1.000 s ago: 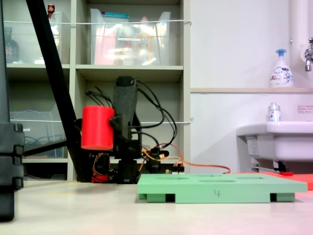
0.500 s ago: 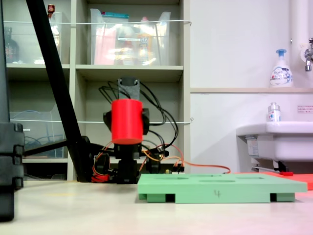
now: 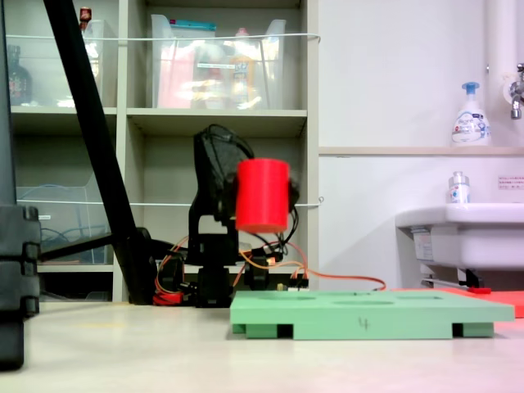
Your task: Put the cylinder block into the corresponding hole
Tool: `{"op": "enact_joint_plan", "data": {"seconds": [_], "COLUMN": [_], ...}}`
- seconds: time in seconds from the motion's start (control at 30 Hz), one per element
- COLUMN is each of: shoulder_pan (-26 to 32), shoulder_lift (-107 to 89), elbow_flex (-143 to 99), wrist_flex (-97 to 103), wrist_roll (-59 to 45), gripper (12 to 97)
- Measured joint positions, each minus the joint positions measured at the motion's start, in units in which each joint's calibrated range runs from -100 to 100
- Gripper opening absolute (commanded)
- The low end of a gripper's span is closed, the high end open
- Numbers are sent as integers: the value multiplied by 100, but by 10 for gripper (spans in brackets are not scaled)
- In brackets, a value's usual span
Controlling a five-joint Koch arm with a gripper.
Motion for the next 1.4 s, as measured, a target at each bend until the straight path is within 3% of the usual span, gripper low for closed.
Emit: {"op": "enact_joint_plan", "data": {"seconds": [0.67,1.4], "shoulder_pan": [225,611], "shoulder_lift": [2845,3064], "elbow_flex": [2783,2822], "wrist_flex": [-852,-910], "wrist_roll": [-39,-103], "gripper": [342,351]}}
